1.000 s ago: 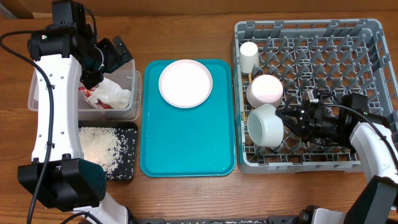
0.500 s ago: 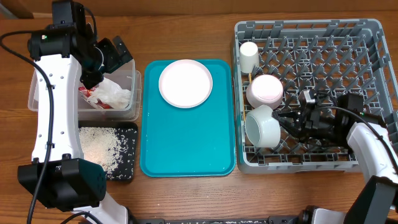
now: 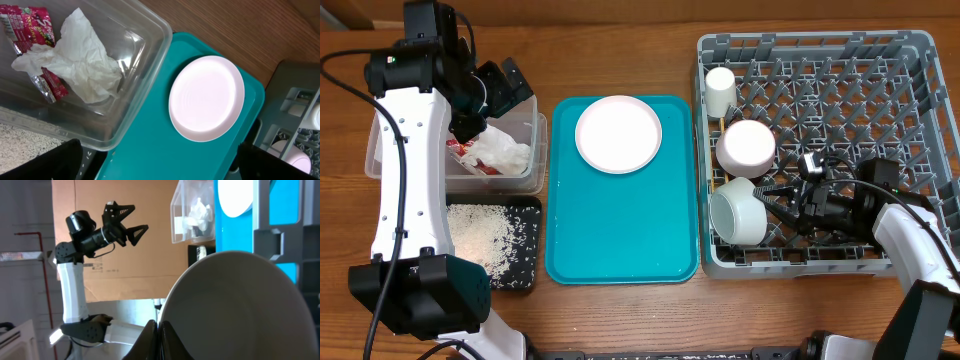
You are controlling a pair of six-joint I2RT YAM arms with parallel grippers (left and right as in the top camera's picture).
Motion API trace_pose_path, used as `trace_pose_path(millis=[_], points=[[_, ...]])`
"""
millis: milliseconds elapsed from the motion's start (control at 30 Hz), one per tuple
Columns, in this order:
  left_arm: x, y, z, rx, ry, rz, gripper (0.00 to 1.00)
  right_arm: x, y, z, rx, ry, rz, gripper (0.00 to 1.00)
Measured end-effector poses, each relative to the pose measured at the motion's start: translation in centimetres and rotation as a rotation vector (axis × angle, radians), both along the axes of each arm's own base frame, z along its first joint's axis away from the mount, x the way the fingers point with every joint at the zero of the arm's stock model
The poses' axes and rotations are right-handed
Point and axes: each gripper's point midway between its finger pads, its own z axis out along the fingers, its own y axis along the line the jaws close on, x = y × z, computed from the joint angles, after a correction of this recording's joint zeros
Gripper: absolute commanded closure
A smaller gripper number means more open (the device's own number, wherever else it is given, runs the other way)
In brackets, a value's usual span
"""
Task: Sort waste into correct bins and load items into the dishwasher
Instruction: 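Set the pale green bowl down in the rack and open right gripper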
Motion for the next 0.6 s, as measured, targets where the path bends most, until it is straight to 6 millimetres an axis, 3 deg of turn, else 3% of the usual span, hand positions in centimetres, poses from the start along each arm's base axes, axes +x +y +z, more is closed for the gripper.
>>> trace_pose_path(millis=[600], points=[[0.0,0.0,0.0,0.0,0.0,0.0,0.0,1.8,-1.1,-2.6,-0.193,-0.083,-0.032,0.72]])
